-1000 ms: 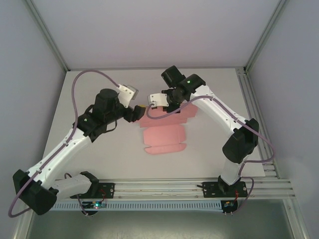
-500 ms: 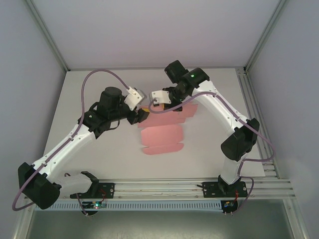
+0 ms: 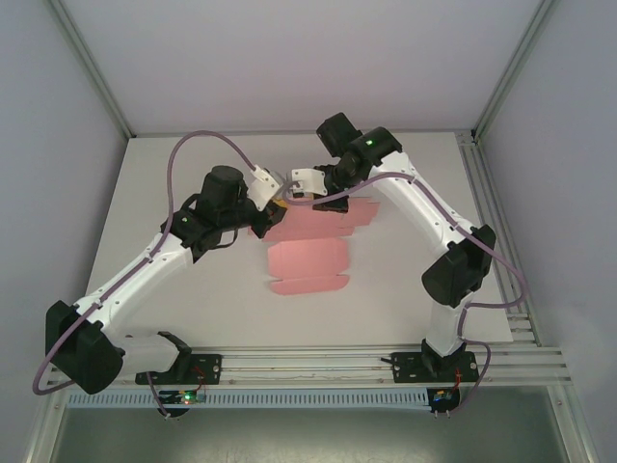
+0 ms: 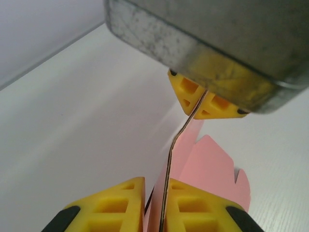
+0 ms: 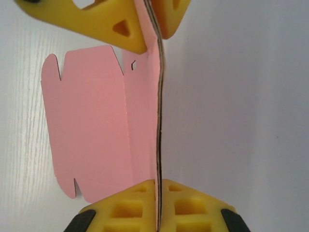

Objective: Assemble paper box

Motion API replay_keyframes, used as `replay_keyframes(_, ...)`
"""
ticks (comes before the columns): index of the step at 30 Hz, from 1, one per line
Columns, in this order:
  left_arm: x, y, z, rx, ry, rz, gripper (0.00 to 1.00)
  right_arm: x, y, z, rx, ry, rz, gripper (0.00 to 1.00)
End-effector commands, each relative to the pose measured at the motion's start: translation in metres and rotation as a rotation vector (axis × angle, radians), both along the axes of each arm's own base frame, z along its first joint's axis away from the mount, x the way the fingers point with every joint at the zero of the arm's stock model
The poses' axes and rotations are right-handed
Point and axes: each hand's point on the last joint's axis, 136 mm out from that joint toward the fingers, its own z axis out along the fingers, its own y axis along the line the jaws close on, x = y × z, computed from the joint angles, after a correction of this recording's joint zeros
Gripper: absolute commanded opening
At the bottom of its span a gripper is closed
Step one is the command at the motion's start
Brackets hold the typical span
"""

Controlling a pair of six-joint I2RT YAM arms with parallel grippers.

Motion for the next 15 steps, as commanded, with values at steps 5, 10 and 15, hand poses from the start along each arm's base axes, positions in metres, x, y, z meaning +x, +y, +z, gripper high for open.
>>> replay_keyframes(5,0.029,-0.001,0.027,-0.071,-0.048,0.119,0.24,0.007,0.013,0.0,0.073,0.037,-0.097,0.0)
replay_keyframes(10,0.038,-0.005,0.026,-0.052,-0.035,0.149,0.28,0.014,0.014,0.0,0.078,0.027,-0.151,0.0)
replay_keyframes(15,0.042,-0.003,0.032,-0.029,-0.067,0.178,0.34,0.027,0.013,-0.002,0.077,0.024,-0.231,0.0)
